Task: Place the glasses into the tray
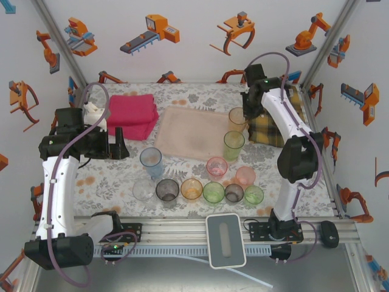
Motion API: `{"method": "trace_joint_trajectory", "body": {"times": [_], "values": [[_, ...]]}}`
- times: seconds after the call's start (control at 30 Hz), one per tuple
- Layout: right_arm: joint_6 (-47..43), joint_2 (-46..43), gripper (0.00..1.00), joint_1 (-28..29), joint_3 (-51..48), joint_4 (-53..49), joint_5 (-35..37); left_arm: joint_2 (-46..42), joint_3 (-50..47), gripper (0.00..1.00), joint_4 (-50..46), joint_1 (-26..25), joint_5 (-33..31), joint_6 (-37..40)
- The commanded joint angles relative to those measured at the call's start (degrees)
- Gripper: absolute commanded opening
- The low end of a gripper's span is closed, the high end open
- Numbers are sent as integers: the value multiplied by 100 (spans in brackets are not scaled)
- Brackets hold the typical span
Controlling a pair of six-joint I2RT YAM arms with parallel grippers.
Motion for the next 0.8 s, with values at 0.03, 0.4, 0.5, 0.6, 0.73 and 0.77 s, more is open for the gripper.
{"method": "trace_joint_trajectory", "body": {"times": [0.03, 0.4, 0.5, 0.6, 0.73, 0.77], "values": [[-3, -234, 2, -29, -118, 181, -51, -19, -11, 97, -104, 45, 158, 50], [45, -102, 2, -38, -334, 330, -232, -10, -3, 97, -104, 44, 146, 52], [53, -49, 3, -38, -358, 357, -290, -10, 2, 97, -108, 46, 151, 56], [66, -13, 4, -41, -393, 385, -344, -26, -16, 97, -108, 50, 146, 49], [66, 22, 4, -38, -454, 422, -372, -35, -15, 97, -104, 57, 146, 49], [62, 31, 4, -39, -464, 422, -376, -35, -18, 97, -103, 55, 146, 54]]}}
